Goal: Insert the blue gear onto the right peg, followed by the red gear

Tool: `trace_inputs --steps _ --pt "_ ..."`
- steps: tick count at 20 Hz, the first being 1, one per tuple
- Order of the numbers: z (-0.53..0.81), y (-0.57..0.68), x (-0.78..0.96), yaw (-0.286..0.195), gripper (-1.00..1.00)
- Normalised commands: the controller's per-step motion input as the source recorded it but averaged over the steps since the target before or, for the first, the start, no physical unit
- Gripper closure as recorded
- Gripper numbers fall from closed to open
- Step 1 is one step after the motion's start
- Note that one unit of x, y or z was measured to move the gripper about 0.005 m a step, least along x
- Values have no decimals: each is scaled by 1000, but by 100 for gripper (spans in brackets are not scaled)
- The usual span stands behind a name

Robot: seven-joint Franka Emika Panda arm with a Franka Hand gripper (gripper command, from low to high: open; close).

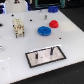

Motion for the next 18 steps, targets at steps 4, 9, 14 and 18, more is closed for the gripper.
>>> trace_inputs --steps 4,9,14,18 --pt "-297 408 -586 0 -100" --pt "-364 377 -522 0 -100" --pt "-456 307 -444 0 -100" --pt "-534 251 -274 0 -100"
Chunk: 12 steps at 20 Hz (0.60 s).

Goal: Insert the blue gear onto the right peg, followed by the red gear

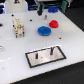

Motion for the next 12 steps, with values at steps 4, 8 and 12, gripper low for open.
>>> trace_inputs --steps 4,8,12 --pt "-547 169 -234 0 -100" --pt "-552 81 -205 0 -100" --pt "-527 31 -199 0 -100"
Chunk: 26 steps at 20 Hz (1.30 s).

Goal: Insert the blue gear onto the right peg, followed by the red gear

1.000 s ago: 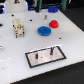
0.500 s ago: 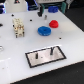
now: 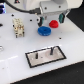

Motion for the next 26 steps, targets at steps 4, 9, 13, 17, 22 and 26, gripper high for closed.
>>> trace_inputs --steps 4,9,13,17,22,26 --pt "-490 -3 -165 0 -100" --pt "-424 -18 -183 0 -100" --pt "-86 -5 -158 0 -100" --pt "0 -160 -586 0 -100" --pt "-88 -178 -352 0 100" --pt "-24 -41 -70 0 100"
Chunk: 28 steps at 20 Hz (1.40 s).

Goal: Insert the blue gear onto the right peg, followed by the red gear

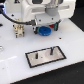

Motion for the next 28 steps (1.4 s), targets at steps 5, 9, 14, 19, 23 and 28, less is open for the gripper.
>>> trace_inputs --steps 5,9,14,19,23,28 --pt "-14 -19 -62 0 100" --pt "-15 -18 -68 0 100" --pt "170 5 36 0 100" --pt "499 21 215 0 100" --pt "532 -19 397 0 100" --pt "439 -65 584 0 100"
